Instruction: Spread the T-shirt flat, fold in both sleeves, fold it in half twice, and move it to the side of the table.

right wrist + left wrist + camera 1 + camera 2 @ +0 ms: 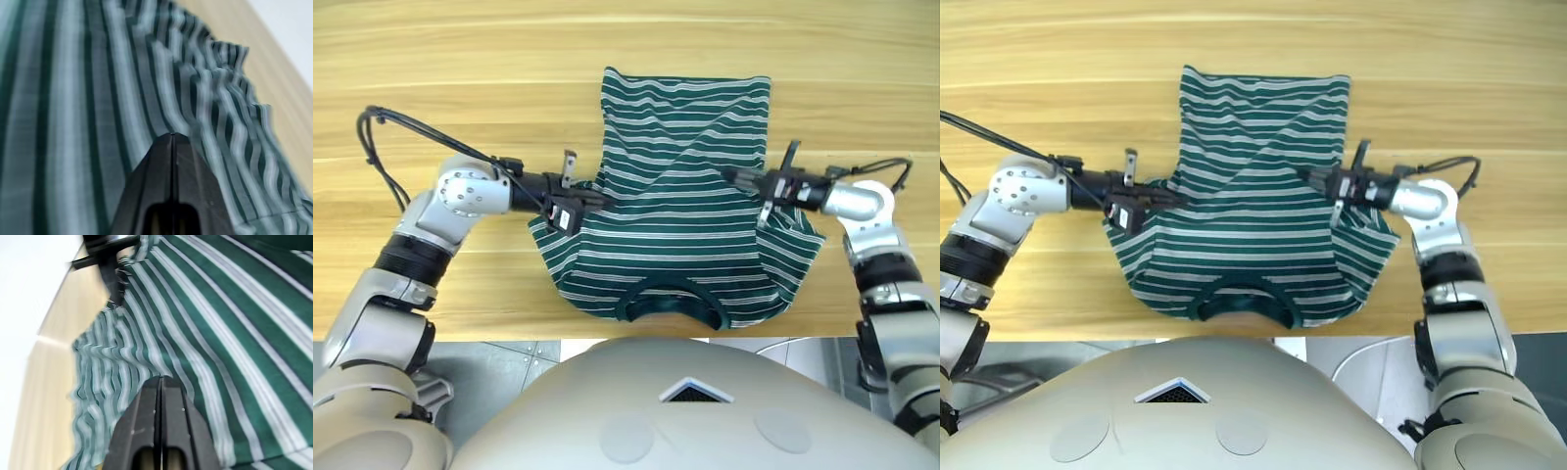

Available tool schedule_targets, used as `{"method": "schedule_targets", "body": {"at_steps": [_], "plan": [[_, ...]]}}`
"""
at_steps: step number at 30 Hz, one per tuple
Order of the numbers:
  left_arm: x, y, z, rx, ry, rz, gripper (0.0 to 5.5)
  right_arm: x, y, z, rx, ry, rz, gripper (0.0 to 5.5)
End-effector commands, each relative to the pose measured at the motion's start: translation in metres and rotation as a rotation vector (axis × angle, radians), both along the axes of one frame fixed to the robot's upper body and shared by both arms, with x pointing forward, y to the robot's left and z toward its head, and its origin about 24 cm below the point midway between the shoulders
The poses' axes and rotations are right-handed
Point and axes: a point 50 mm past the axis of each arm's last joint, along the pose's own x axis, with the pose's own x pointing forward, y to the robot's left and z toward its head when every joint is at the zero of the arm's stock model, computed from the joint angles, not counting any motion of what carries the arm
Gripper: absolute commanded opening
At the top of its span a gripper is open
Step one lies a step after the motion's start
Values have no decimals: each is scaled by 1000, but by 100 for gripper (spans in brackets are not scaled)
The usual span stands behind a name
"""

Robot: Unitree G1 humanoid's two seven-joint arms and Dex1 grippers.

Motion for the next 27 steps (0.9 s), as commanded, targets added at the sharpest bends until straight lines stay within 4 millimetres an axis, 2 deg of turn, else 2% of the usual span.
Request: {"method": "schedule_targets", "body": {"at_steps": [1, 2, 6, 9, 12, 15, 19, 24, 27], "plan": [[16, 1, 20, -44, -46, 31, 0, -25, -7, 4, -10, 20, 23, 2], [21, -2, 24, -64, -58, 38, 0, -29, -7, 5, -9, 24, 22, 2], [63, -28, 33, -169, -165, 129, 0, -42, -7, 2, -17, 43, 4, 2], [88, -44, 29, -167, -193, 199, 0, -45, -5, 1, -18, 47, 3, 2], [105, -57, 19, -115, -198, 273, 0, -45, 1, -1, -19, 51, 14, 2], [109, -64, 1, -26, -164, 323, 0, -45, 6, -3, -23, 52, 21, 2], [105, -60, -28, 158, -131, 355, 0, -46, 9, -5, -33, 52, 32, 2], [102, -45, -49, 362, -156, 376, 0, -46, 13, -6, -33, 49, 36, 2], [102, -38, -54, 446, -185, 374, 0, -47, 16, -7, -29, 48, 41, 2]]}}
